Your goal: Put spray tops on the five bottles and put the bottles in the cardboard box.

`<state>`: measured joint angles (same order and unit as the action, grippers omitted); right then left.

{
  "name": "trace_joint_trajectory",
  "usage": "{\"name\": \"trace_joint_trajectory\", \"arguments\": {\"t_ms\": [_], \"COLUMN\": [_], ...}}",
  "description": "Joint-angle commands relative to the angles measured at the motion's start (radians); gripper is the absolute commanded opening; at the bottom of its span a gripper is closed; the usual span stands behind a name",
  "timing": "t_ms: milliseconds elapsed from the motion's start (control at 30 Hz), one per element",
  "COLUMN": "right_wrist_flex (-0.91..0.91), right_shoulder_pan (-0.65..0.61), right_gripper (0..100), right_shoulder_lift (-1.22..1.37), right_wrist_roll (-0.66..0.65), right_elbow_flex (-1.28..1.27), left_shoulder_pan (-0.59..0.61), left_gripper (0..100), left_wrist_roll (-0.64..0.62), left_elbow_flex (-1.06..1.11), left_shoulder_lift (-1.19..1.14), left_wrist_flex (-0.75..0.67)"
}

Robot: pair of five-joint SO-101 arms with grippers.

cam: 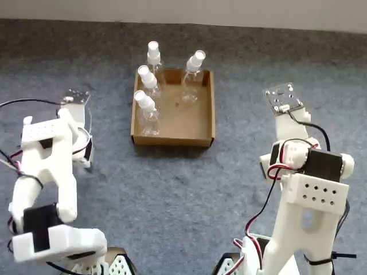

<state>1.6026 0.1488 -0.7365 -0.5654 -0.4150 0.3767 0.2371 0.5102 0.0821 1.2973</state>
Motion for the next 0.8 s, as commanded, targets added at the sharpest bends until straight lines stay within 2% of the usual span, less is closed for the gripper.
{"name": "trace_joint_trajectory", "arguments": {"t_ms": [0,67,200,267,333,500,700,767], "right_wrist_flex": [-0.013,-0.013,-0.013,-0.013,-0.013,-0.013,-0.013,-0.013], "right_shoulder_pan": [-0.002,-0.002,-0.005,-0.005,-0.005,-0.005,-0.005,-0.005], "right_gripper": [10.9,10.9,10.9,10.9,10.9,10.9,10.9,10.9], "right_shoulder_lift": [-0.022,-0.022,-0.022,-0.024,-0.024,-0.024,-0.024,-0.024], "right_wrist_roll": [-0.011,-0.011,-0.011,-0.011,-0.011,-0.011,-0.011,-0.011], "right_elbow_flex": [0.010,0.010,0.010,0.010,0.010,0.010,0.010,0.010], "left_shoulder_pan": [0.008,0.010,0.016,0.031,0.056,0.142,0.165,0.163], "left_gripper": [0,0,1,1,4,20,17,14], "left_wrist_roll": [0.161,0.250,0.562,0.660,0.667,0.634,0.621,0.523], "left_elbow_flex": [-0.062,-0.065,-0.067,-0.068,-0.097,-0.199,-0.208,-0.205], "left_shoulder_lift": [-0.079,-0.084,-0.081,-0.081,-0.081,-0.082,-0.090,-0.091], "left_wrist_flex": [-0.005,-0.002,0.002,0.002,0.002,0.002,0.002,0.002]}}
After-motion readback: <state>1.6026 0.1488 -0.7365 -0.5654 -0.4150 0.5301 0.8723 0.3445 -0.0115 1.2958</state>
